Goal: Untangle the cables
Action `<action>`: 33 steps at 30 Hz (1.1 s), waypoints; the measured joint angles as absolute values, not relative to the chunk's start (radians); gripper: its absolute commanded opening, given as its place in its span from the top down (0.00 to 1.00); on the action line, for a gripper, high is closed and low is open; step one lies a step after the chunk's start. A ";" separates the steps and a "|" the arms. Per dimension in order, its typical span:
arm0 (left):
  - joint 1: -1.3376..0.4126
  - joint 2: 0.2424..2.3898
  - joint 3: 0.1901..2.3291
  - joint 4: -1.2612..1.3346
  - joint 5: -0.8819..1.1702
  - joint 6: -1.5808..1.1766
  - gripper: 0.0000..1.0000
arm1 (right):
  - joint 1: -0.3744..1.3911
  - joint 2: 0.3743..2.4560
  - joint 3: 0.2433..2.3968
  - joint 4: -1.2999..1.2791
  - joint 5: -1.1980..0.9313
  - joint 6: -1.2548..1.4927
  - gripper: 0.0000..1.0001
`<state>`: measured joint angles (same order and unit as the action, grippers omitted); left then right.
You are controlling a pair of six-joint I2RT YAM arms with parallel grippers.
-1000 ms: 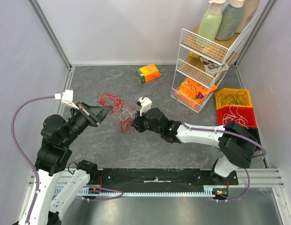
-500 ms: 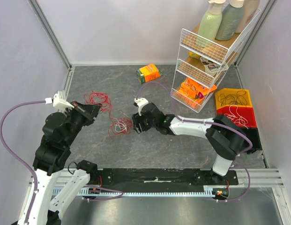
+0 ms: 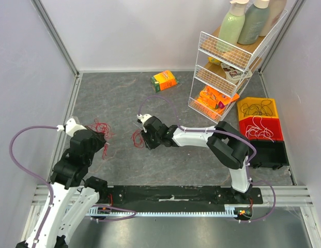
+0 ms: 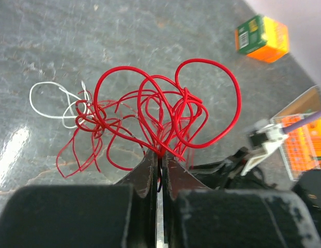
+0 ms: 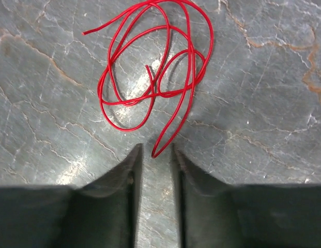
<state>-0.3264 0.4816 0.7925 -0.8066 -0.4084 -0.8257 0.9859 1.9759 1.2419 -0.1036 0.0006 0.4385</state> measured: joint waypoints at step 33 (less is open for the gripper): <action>-0.329 0.538 0.500 -0.255 0.482 -0.743 0.20 | 0.852 1.076 0.948 -0.245 -0.152 0.355 1.00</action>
<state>-0.3286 0.5377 0.4995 -0.2550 0.4824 -0.7425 0.8516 1.0760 0.9482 -0.2447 -0.1524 0.3550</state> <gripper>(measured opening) 0.771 0.008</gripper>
